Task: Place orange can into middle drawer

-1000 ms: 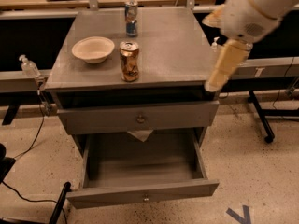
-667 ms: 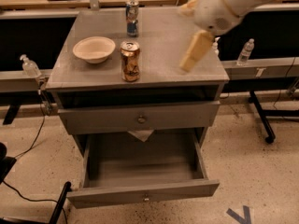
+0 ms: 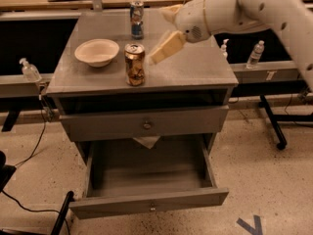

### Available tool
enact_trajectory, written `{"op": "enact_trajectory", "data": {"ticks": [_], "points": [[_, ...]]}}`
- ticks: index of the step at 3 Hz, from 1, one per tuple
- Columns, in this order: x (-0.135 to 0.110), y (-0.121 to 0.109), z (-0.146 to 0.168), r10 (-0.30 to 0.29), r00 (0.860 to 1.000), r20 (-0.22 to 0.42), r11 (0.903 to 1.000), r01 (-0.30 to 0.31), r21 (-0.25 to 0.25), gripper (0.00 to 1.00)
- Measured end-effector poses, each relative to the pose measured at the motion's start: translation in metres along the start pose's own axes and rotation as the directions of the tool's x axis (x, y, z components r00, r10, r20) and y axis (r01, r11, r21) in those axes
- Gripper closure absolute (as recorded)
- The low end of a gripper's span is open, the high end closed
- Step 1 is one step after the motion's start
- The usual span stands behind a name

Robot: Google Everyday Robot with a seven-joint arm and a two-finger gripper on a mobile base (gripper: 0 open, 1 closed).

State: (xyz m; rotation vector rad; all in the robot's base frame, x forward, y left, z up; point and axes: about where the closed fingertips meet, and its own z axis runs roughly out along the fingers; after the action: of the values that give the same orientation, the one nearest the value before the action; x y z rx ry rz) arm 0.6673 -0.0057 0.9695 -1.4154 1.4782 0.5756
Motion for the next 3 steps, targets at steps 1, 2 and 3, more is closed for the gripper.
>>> {"op": "enact_trajectory", "data": {"ticks": [1,2,3], "points": [[0.012,-0.005,0.027,0.092,0.991,0.098,0.9957,-0.093,0.003,0.0],[0.022,-0.007,0.042,0.132,0.982,0.134,0.9909,-0.135,0.009,0.0],[0.032,-0.009,0.055,0.169,0.974,0.153,0.9851,-0.172,0.005,0.0]]}}
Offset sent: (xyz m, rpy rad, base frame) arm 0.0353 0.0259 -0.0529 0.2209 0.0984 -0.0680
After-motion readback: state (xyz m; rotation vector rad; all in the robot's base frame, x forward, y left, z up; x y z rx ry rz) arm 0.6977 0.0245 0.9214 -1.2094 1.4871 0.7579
